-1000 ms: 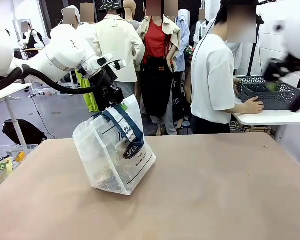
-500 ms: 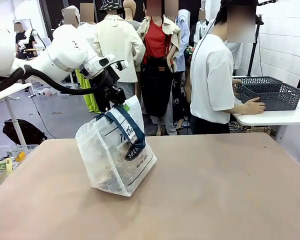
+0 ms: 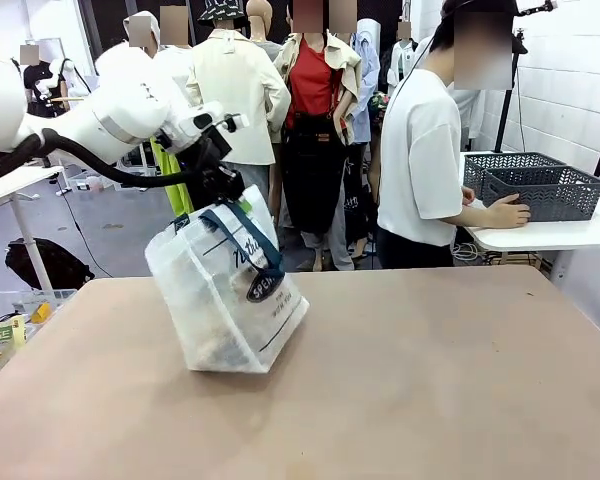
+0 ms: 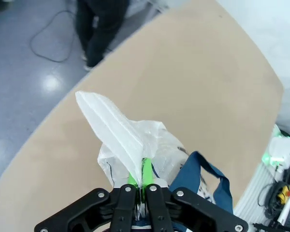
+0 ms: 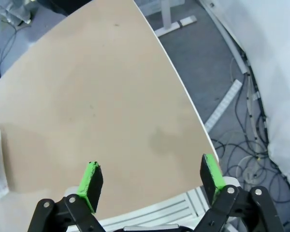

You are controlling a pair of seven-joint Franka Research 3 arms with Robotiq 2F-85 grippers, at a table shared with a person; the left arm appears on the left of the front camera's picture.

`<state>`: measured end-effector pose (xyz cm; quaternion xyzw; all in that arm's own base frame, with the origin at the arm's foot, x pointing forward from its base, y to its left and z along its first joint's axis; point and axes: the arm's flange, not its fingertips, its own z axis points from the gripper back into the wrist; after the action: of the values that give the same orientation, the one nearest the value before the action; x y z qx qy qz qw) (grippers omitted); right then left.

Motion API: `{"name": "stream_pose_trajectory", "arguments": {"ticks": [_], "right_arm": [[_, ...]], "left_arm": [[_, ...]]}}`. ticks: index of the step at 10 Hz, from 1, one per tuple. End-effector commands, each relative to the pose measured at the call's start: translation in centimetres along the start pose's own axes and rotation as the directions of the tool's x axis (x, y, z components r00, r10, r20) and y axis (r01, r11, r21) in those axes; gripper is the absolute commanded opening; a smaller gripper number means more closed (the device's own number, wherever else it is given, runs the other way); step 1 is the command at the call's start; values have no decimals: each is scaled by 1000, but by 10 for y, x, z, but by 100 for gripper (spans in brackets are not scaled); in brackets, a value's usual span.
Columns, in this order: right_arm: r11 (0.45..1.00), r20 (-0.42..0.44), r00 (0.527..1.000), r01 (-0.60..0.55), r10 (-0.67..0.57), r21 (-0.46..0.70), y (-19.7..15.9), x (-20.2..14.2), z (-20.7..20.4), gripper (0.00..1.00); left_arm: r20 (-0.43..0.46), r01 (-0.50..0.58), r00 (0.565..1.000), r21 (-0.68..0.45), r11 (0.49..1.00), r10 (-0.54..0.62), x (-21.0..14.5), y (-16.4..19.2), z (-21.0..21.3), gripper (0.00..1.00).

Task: Transfer purchased items from the store into the shopping bag.
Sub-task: Move the Reusable shopping bag to the right side of the table.

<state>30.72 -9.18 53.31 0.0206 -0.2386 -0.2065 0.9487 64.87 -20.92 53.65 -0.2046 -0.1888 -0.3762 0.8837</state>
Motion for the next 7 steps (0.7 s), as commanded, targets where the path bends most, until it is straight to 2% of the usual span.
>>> {"name": "stream_pose_trajectory", "arguments": {"ticks": [1, 3, 5, 7], "right_arm": [[1000, -8, 1000, -17, 17, -19, -3, -4, 1, 100], [1000, -8, 1000, -17, 17, -19, -3, -4, 1, 100], [1000, -8, 1000, -17, 17, -19, -3, -4, 1, 100], [1000, -8, 1000, -17, 17, -19, -3, -4, 1, 100]], "left_arm": [[65, -96, 994, 220, 971, 83, -17, 22, 45, 0], [84, -217, 976, 408, 887, 200, -39, 64, 92, 0], [145, -344, 939, 480, 807, 313, -62, 98, 133, 0], [138, -398, 912, 527, 751, 386, -85, 128, 164, 0]]}}
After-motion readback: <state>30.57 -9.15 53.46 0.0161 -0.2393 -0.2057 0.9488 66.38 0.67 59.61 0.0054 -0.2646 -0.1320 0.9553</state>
